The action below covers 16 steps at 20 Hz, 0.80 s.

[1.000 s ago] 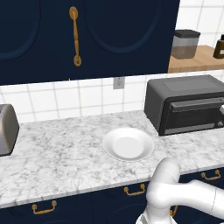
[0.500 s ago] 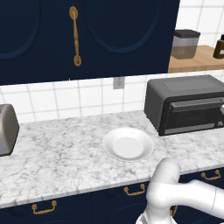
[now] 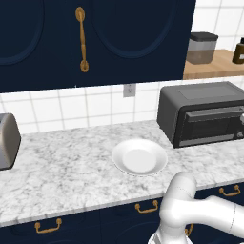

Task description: Pick up the kebab skewer and baguette bread, and place them inside the toaster oven. Close the toaster oven door and start by setting the timer.

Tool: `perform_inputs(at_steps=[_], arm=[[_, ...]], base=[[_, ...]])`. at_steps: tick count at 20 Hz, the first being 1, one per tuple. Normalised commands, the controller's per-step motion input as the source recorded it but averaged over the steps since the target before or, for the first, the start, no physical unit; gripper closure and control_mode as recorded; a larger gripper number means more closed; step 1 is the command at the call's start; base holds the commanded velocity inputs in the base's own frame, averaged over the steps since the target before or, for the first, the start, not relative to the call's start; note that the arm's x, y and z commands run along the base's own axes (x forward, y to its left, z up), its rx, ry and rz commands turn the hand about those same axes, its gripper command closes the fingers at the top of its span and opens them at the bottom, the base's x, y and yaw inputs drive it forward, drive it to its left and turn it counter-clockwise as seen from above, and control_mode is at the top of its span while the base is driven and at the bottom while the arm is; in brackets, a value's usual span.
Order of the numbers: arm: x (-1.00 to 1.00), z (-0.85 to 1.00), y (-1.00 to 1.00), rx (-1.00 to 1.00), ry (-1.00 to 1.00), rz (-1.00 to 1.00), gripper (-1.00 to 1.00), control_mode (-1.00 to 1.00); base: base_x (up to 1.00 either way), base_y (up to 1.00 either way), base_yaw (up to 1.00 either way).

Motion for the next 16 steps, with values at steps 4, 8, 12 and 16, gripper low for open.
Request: perform_inputs(at_steps=[4,8,12,16], arm=[[0.00,0.00,0.00,0.03,0.00,0.00,1.00,-1.00],[0.00,0.00,0.00,0.04,0.00,0.00,1.00,-1.00],[0.04,0.00,0.00,0.02,0.00,0.00,1.00,-1.00],[0.08,0.00,0.00,0.00,0.00,0.00,1.00,-1.00]], base=[[0.00,0.00,0.00],[0.00,0.00,0.00],[0.00,0.00,0.00],[0.00,0.00,0.00]])
